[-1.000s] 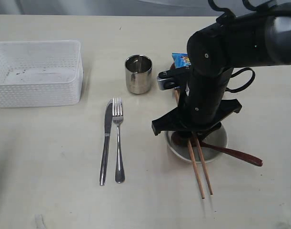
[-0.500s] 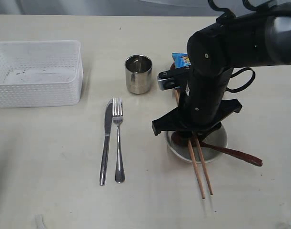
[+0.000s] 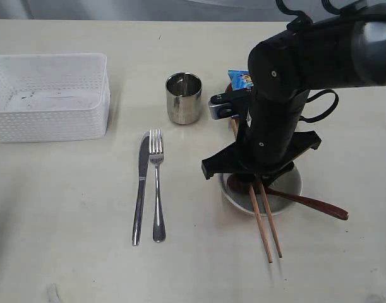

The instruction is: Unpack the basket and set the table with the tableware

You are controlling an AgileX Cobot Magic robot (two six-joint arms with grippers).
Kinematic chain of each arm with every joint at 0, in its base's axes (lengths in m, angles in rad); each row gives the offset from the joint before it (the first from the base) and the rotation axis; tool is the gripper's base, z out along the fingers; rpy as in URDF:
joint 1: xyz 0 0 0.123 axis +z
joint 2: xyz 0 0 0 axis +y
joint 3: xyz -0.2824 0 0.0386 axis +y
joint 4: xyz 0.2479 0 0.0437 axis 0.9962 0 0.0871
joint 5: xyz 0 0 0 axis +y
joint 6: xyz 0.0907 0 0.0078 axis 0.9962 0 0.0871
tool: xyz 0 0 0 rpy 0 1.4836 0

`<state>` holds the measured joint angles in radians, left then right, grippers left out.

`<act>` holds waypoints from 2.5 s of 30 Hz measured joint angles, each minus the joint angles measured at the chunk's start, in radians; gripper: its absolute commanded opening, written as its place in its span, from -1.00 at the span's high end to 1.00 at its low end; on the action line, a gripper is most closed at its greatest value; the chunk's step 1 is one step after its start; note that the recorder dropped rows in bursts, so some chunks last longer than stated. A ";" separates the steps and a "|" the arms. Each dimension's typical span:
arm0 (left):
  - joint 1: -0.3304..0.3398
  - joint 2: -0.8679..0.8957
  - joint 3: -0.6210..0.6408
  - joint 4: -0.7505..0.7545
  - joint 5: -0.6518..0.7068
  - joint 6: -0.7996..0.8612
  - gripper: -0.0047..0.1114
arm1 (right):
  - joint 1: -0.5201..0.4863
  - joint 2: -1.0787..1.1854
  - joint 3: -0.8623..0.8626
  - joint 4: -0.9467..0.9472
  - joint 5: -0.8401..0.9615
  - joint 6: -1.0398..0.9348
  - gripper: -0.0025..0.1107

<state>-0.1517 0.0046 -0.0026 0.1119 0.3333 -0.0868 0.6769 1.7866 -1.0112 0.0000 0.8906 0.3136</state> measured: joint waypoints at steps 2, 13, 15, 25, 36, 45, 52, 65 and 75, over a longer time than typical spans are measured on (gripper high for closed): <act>0.000 0.000 0.000 0.000 0.000 0.000 0.92 | 0.000 0.000 0.000 0.000 0.000 0.000 0.28; 0.000 0.000 0.000 0.000 0.000 0.000 0.92 | 0.000 0.000 0.000 0.000 0.000 0.000 0.28; 0.000 0.000 0.000 0.000 0.000 0.000 0.92 | 0.000 0.000 0.000 0.000 0.000 0.002 0.28; 0.000 0.000 0.000 0.000 0.000 0.000 0.92 | 0.000 0.000 0.000 0.000 0.000 0.002 0.87; 0.000 0.000 0.000 0.000 0.000 0.000 0.92 | 0.000 0.000 0.000 0.000 0.000 -0.004 0.96; 0.000 0.000 0.000 0.000 0.000 0.000 0.92 | 0.000 0.000 0.000 0.000 0.000 -0.004 0.57; 0.000 0.000 0.000 0.000 0.000 0.000 0.92 | 0.000 0.000 0.000 0.000 0.000 -0.002 0.05; 0.000 0.000 0.000 0.000 0.000 0.000 0.92 | 0.002 -0.020 -0.021 -0.041 0.031 0.001 0.05; 0.000 0.000 0.000 0.000 0.000 0.000 0.92 | 0.002 -0.074 -0.123 -0.042 0.142 0.001 0.09</act>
<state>-0.1517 0.0046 -0.0026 0.1119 0.3333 -0.0868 0.6785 1.7125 -1.1341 -0.0421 1.0326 0.3143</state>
